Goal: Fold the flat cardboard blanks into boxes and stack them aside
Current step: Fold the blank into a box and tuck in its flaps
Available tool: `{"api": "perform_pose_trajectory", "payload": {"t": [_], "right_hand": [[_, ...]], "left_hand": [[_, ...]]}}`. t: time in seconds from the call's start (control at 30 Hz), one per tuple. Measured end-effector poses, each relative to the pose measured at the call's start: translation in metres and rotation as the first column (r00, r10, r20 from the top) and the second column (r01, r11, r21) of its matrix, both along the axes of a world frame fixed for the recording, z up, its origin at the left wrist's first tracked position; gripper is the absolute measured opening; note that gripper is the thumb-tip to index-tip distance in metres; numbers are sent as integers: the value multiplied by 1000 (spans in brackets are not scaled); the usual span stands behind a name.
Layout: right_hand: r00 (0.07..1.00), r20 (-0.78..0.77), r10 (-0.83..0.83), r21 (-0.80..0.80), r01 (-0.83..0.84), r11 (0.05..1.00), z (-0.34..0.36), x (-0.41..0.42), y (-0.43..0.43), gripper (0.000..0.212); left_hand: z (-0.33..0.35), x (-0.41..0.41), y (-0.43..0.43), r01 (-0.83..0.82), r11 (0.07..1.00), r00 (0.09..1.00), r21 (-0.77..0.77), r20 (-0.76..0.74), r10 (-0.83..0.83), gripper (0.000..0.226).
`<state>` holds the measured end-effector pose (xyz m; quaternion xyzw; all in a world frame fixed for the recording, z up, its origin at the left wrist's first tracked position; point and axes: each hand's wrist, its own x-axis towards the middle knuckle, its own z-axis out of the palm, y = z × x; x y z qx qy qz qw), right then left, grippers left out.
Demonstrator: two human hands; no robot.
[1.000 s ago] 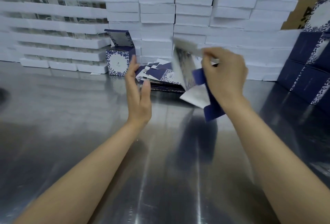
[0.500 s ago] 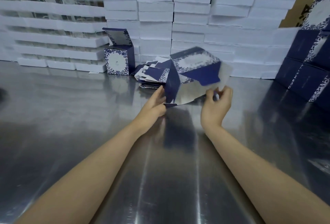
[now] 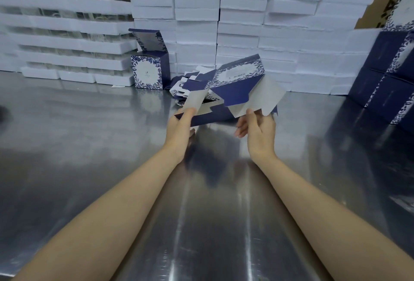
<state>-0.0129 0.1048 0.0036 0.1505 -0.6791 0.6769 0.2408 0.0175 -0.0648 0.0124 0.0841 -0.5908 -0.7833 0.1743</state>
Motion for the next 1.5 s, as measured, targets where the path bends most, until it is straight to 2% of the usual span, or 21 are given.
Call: {"api": "perform_pose_trajectory", "payload": {"t": [0.13, 0.2, 0.27, 0.37, 0.47, 0.53, 0.6, 0.63, 0.7, 0.8, 0.93, 0.97, 1.03, 1.13, 1.2, 1.3, 1.43, 1.5], "right_hand": [[1000, -25, 0, 78, 2, 997, 1, 2, -2, 33], [998, -58, 8, 79, -4, 997, 0, 3, -3, 33], [994, -108, -19, 39, 23, 999, 1, 4, -2, 34], [986, -139, -95, -57, 88, 994, 2, 4, 3, 35], [973, -143, -182, -109, 167, 980, 5, 6, 0, 30], [976, -143, -162, -250, 123, 960, 10, 10, -7, 9], [980, -138, -142, -345, 87, 934, 14, 11, -10, 39], [979, -148, -140, -340, 83, 937, 14, 11, -9, 55], [959, -224, -176, -202, 131, 971, 14, 10, -7, 72], [910, -340, -235, -53, 231, 971, 13, 7, -4, 77], [885, -404, -230, 10, 256, 967, 14, 4, 0, 77], [876, -434, -208, 52, 255, 966, 14, 3, 2, 75], [834, -532, -146, 179, 280, 943, 9, 2, 6, 65], [801, -599, -17, 372, 297, 879, 3, 9, 1, 48], [794, -599, 105, 516, 283, 809, 3, 15, -3, 51], [812, -550, 196, 660, 279, 697, 3, 17, -5, 73], [910, -324, 257, 760, 89, 644, 0, 12, 1, 97], [943, -229, 243, 726, -1, 688, -2, 10, 2, 95]], "left_hand": [[1, 1, -3, -124, 988, 992, 93, 21, 123, 16], [3, 0, -8, -117, 982, 993, 147, 46, 112, 17], [6, -1, -14, 14, 994, 997, 110, 77, -22, 8], [7, 1, -22, 318, 948, 940, 11, 130, -317, 19], [9, 0, -26, 416, 909, 898, -25, 168, -406, 20], [9, -1, -25, 419, 907, 894, -31, 192, -406, 15], [8, -2, -25, 413, 911, 893, -18, 207, -401, 17], [9, -3, -25, 410, 912, 892, 1, 206, -402, 19], [10, -4, -28, 392, 917, 899, 74, 181, -399, 17], [6, -4, -27, 311, 937, 938, 160, 107, -330, 18], [-2, -4, -15, 125, 991, 991, -51, -34, -127, 11], [-2, -4, -13, 69, 997, 995, -45, -63, -72, 10], [0, -6, -14, -2, 993, 995, 120, -99, 14, 8], [3, -7, -21, 33, 915, 993, 401, -120, 17, 13], [4, -5, -25, 52, 869, 995, 492, -101, -2, 20], [4, -4, -25, 3, 887, 999, 461, -34, 14, 22], [4, -6, -19, -74, 930, 996, 361, -22, 88, 34], [5, -5, -17, -78, 939, 995, 334, -29, 93, 35]]}}
